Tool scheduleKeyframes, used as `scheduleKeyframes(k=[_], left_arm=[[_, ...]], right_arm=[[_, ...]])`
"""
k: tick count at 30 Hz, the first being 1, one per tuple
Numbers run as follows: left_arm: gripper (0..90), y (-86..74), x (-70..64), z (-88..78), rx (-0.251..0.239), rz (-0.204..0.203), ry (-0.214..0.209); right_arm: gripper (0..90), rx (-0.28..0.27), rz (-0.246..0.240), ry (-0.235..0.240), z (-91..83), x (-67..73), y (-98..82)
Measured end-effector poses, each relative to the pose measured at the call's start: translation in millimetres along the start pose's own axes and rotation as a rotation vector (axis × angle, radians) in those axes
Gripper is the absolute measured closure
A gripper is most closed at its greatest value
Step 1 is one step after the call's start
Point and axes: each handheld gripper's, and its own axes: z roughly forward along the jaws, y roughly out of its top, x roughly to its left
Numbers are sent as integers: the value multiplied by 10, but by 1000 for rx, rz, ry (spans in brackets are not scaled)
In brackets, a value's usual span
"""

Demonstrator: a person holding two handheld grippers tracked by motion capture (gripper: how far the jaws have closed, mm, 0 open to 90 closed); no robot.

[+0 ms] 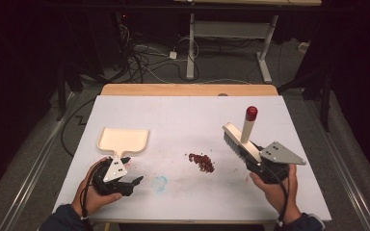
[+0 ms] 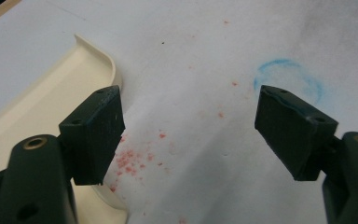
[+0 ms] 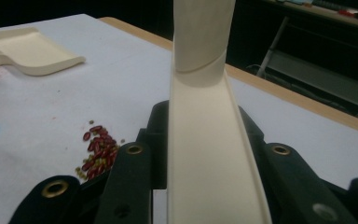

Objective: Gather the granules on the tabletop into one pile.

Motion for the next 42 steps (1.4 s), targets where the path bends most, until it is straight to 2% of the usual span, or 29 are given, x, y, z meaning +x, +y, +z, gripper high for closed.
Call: scheduleKeyframes(k=[4, 10, 12, 16, 18, 22, 26, 28, 29, 32, 35, 38, 39, 40, 42], left_arm=[[229, 4, 4, 4, 2, -1, 2], [229, 8, 3, 11, 6, 2, 0], [229, 8, 3, 12, 7, 4, 0], [229, 7, 6, 11, 6, 0, -2], [229, 5, 5, 9, 4, -2, -4], [229, 4, 8, 17, 6, -2, -8], [229, 8, 7, 32, 10, 1, -14], [229, 9, 3, 37, 15, 6, -19], [229, 9, 0, 41, 17, 7, -21], [230, 5, -5, 48, 22, 9, -24], [229, -3, -10, 46, 25, 9, -26], [229, -12, -11, 43, 29, 5, -26], [229, -14, -12, 43, 30, 5, -27], [229, -16, -13, 43, 31, 5, -27], [229, -18, -16, 44, 34, 6, -29]], right_arm=[[678, 32, -4, 79, -198, -111, -30], [677, 117, -1, 272, -374, -207, -86], [677, 165, 9, 334, -377, -240, -119], [677, 253, 38, 411, -330, -301, -205], [677, 303, 78, 452, -276, -352, -247], [676, 381, 148, 484, -96, -485, -309], [668, 445, 189, 507, 145, -678, -308], [645, 462, 191, 508, 261, -784, -295], [629, 487, 194, 517, 318, -833, -287], [557, 534, 186, 500, 474, -1000, -280], [485, 506, 220, 510, 556, -1178, -294], [398, 504, 235, 441, 576, -1331, -299], [393, 503, 251, 423, 583, -1372, -314], [444, 490, 256, 401, 583, -1411, -328], [447, 486, 229, 296, 571, -1469, -330]])
